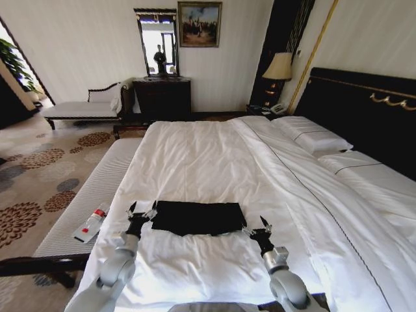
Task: Fold the clothes on the bed.
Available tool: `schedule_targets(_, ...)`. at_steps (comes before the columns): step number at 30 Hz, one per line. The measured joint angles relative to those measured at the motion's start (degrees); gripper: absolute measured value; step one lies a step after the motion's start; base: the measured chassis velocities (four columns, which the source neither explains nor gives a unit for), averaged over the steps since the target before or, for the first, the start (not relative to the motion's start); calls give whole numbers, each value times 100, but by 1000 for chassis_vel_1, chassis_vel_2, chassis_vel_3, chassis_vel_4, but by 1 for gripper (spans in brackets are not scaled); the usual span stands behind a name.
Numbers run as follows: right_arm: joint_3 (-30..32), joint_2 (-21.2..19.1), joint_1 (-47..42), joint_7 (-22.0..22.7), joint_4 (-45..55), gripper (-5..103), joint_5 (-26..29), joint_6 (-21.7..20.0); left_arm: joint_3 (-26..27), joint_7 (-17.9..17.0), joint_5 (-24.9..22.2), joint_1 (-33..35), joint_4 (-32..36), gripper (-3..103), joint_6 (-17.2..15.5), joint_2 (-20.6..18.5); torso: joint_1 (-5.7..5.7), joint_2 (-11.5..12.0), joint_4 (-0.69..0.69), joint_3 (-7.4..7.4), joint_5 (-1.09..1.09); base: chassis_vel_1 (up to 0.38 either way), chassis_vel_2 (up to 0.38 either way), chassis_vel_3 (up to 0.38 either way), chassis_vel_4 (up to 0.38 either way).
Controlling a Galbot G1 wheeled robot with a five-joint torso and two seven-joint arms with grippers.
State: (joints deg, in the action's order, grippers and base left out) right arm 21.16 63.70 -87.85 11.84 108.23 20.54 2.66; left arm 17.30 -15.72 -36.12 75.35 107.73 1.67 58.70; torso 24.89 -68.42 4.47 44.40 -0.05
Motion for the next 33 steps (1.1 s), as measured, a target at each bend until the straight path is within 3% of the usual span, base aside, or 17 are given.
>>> schedule_targets(2,-86,-73,132,4,-50,100,71,-47,-72,-28,-91,-102,-186,100,-62,-6,0,0,-3,0,1,0,0,0,0)
schedule_targets(3,-116,-114,198,5,-78,100,109,-69,-224,-48,-158,-234,-414,100,-121,-12,0,0,-13,0,2,0,0,0,0)
schedule_targets(6,-89,-128,196,5,-96,100,137,-77,-605,-74,-249,-455,-732,100,-334,-31,0,0,-5,0,-1,0,0,0,0)
schedule_targets(11,-68,-70,159,6,-82,100,128,-77,-773,-101,-208,-251,-639,100,-516,-113,0,0,-4,0,1,0,0,0,0)
schedule_targets(20,-71,-34,96,18,-25,100,89,-78,-239,7,7,927,-299,100,-416,-417,-2,-1,-8,-1,1,0,0,0,0)
schedule_targets(25,-29,-39,19,20,50,100,72,-76,-60,76,235,1291,100,100,-136,-480,-2,-1,-7,-1,0,0,0,0,0)
schedule_targets(30,-24,-4,-8,26,83,100,44,-75,-59,0,31,1050,331,100,-91,-409,-2,-1,-7,-2,1,0,0,0,0)
schedule_targets(33,-19,28,-56,34,93,100,-14,-75,-280,-200,-283,311,28,100,-216,-168,-2,-1,-5,-2,1,0,0,0,0)
